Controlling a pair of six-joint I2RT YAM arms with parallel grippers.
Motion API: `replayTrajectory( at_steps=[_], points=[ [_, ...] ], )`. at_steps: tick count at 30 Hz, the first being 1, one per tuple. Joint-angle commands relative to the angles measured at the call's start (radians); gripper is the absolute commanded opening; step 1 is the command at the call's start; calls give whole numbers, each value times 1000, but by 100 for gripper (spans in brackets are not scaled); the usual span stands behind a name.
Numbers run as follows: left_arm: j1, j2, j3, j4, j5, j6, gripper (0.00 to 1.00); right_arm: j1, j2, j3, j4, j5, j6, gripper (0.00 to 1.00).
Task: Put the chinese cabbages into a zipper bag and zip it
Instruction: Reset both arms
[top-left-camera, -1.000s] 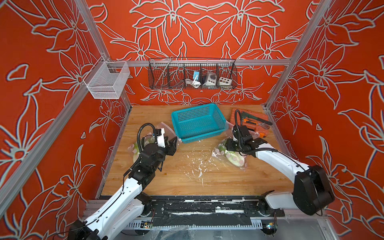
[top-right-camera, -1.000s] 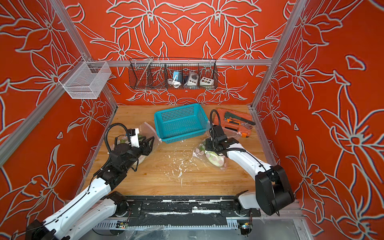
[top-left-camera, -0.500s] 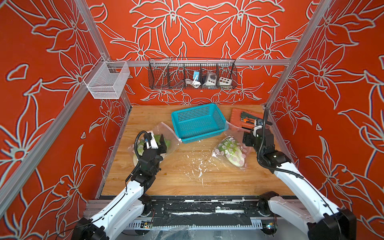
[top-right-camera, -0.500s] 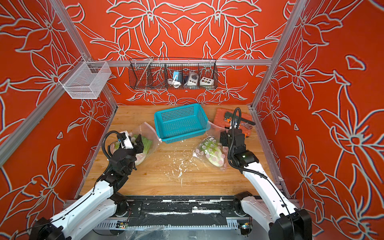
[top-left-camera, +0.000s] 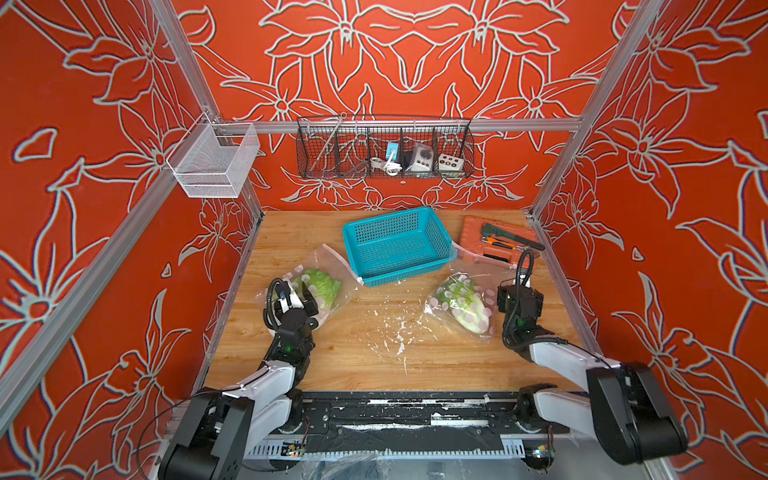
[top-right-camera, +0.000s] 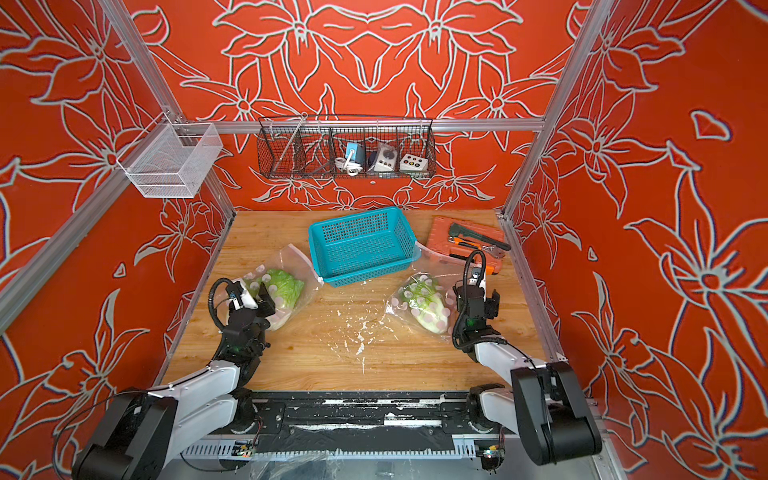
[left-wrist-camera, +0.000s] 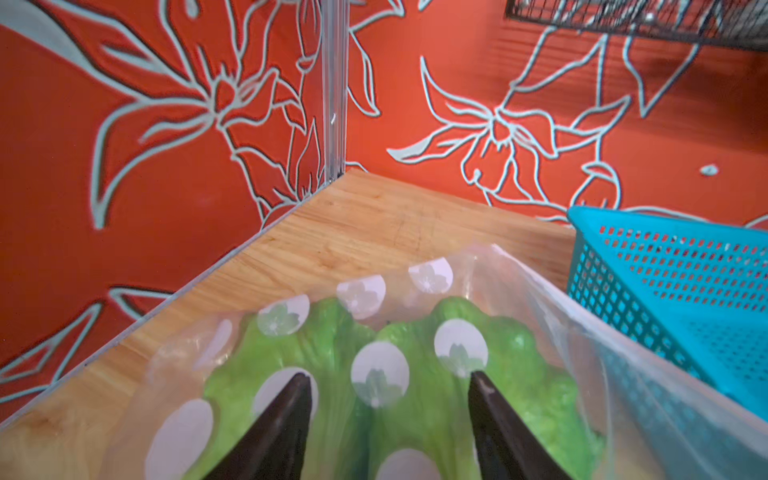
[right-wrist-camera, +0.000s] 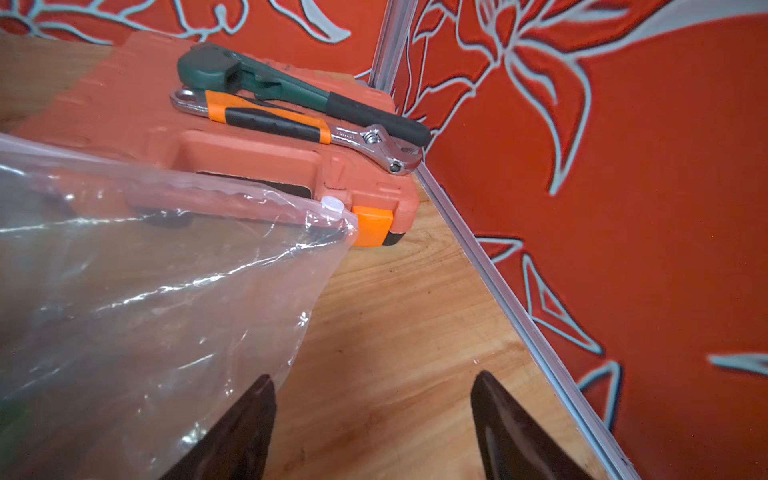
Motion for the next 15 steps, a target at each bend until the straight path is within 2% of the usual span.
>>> replayTrajectory(
  at_steps=[1, 3, 7, 11, 15],
  points=[
    [16, 7, 11, 91, 66, -4, 61, -15, 53, -38, 279, 26, -33, 76],
    [2, 5, 40, 14, 88, 0, 60, -17, 96, -42, 334, 15, -44, 76],
    [-9, 2, 27, 41, 103, 22, 60, -17, 87, -24, 275, -24, -48, 75],
    [-32, -15, 14, 45, 114, 26, 62, -18, 93, -37, 311, -28, -51, 76],
    [-44, -41, 17, -20, 56, 16, 65, -36, 92, -60, 343, -120, -64, 76]
  ],
)
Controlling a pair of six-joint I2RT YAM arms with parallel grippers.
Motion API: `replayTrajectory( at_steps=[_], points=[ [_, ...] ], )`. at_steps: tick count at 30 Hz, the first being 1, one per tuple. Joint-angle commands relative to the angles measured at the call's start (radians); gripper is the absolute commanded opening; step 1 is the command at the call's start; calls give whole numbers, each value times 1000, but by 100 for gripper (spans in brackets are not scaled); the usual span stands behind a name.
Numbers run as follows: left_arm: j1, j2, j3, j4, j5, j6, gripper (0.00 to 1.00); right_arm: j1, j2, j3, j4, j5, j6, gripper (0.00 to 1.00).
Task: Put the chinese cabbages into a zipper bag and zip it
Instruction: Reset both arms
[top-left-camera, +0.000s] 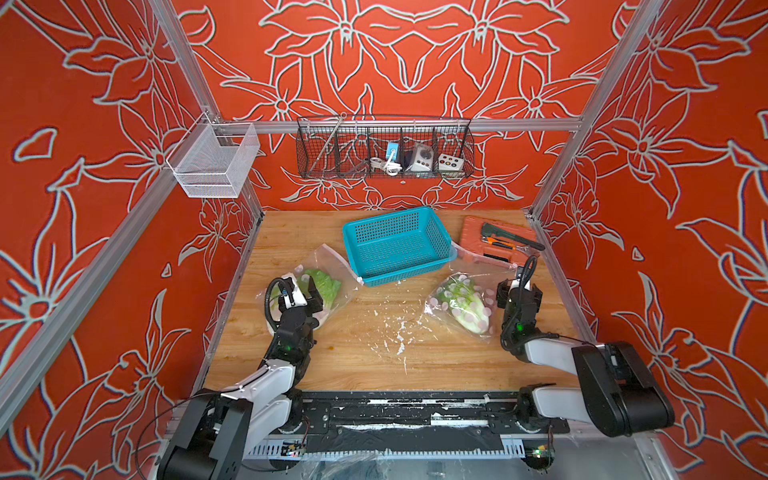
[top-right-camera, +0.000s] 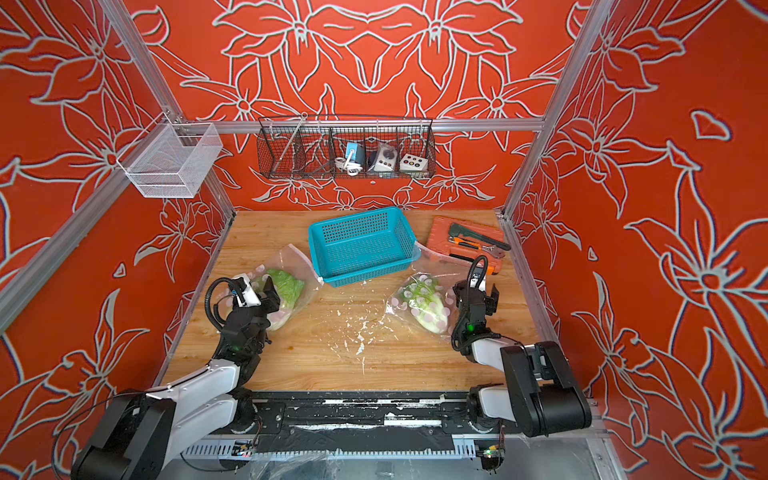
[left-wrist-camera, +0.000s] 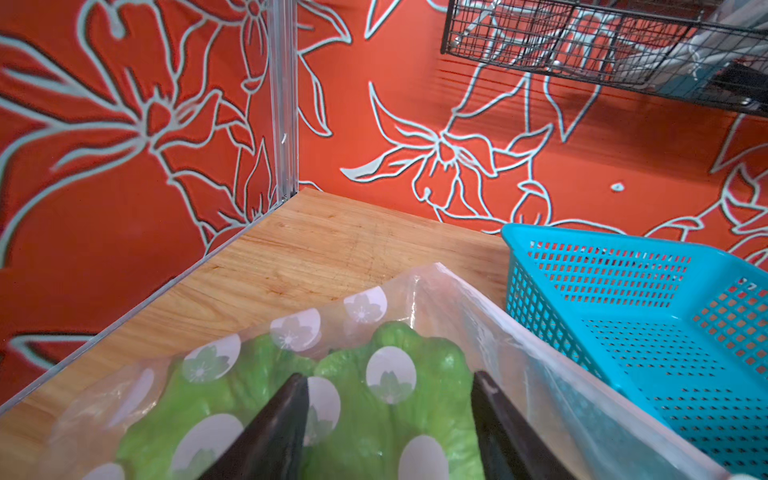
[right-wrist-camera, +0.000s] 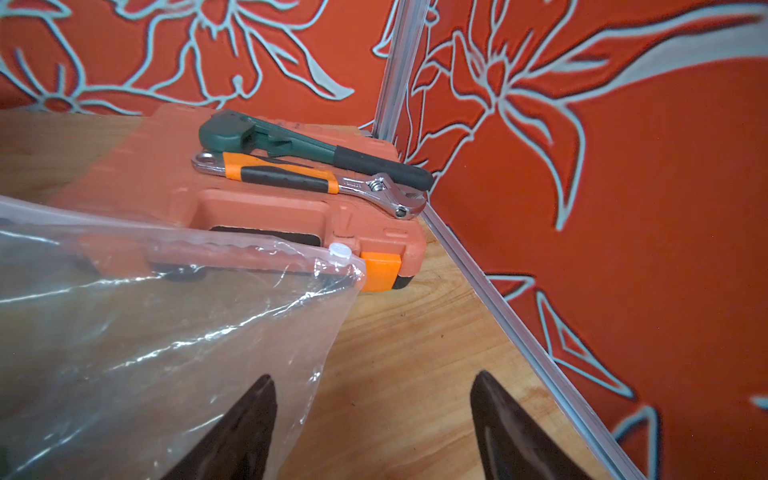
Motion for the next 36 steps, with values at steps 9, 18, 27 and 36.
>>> replayTrajectory(
  at_steps=[9, 18, 27, 36],
  points=[
    [-8, 100, -82, 176, -41, 73, 70, -27, 81, -78, 224, -155, -40, 68],
    [74, 367, -67, 397, 220, 130, 92, -39, 104, -42, 192, -148, -32, 99],
    [95, 385, -1, 292, 160, 80, 99, -56, 105, -48, 202, -165, -20, 99],
    [94, 384, 0, 288, 167, 88, 99, -70, 104, -55, 213, -182, -10, 99]
  ],
)
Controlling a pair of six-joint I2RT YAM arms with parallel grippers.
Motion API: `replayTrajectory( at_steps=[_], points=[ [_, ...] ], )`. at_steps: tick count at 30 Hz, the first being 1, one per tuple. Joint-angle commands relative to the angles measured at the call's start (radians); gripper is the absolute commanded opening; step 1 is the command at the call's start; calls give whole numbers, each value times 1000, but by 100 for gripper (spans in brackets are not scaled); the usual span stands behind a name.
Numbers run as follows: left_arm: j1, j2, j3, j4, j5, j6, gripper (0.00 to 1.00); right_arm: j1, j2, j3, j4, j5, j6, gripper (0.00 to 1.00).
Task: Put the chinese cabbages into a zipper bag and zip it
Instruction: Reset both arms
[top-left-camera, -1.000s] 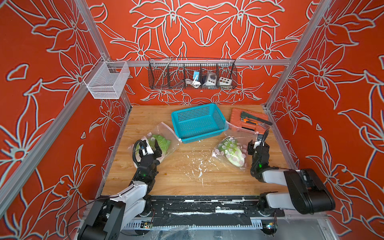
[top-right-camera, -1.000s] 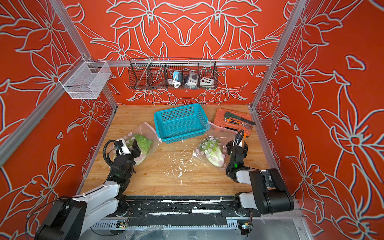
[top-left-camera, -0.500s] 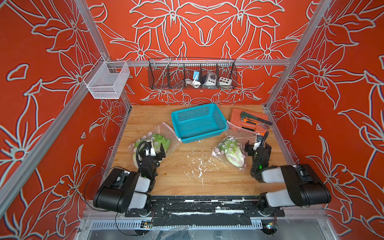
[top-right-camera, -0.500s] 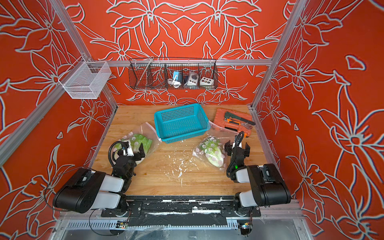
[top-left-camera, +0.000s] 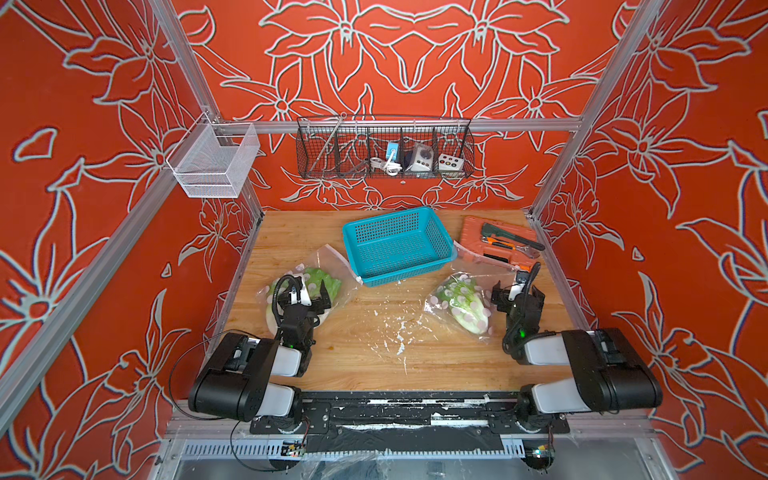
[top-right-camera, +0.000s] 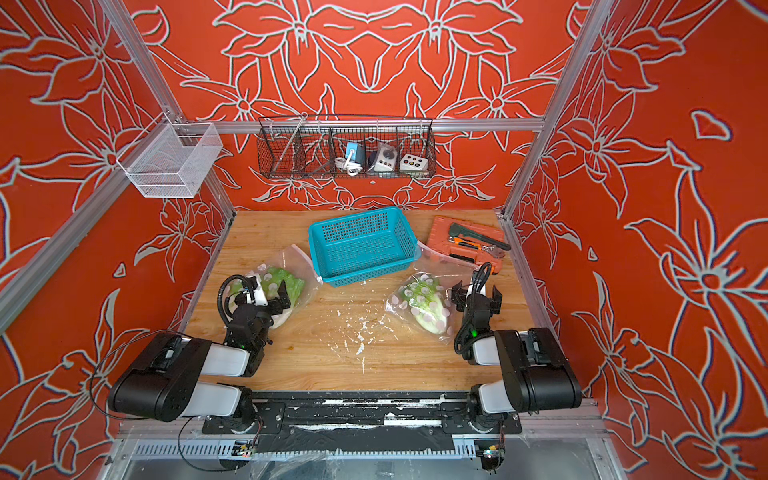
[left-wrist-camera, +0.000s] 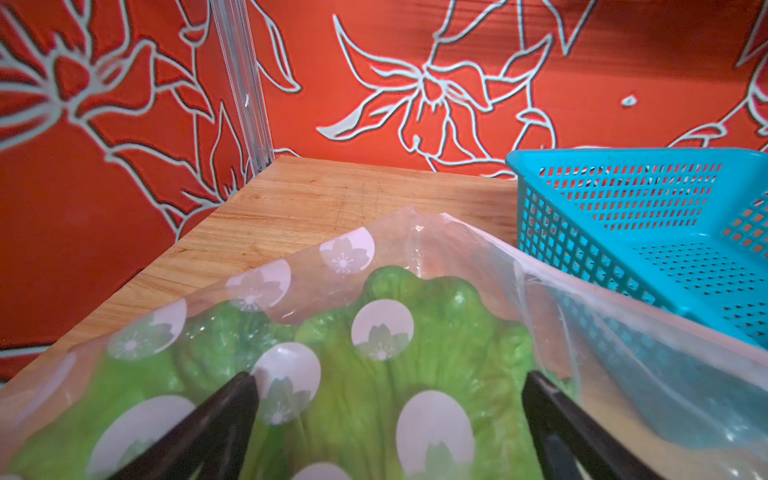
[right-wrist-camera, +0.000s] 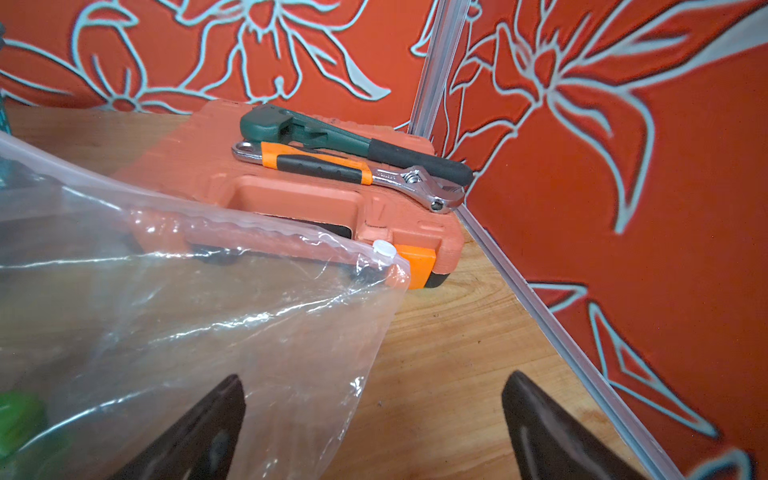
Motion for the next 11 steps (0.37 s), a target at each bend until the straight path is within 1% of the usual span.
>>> replayTrajectory(
  at_steps=[1, 5, 6, 7, 11],
  points=[
    [5, 3, 8, -8, 3, -4, 99, -5, -6, 7, 17, -10, 6, 99],
    [5, 4, 8, -8, 12, 1, 99, -5, -6, 8, 13, -10, 6, 99],
    [5, 6, 14, -11, 54, 21, 99, -5, -6, 8, 13, -11, 7, 99],
    [5, 9, 23, -27, 139, 55, 99, -6, -6, 8, 12, -11, 8, 99],
    [7, 5, 18, -25, 154, 58, 99, -5, -7, 7, 12, -10, 7, 99]
  ],
)
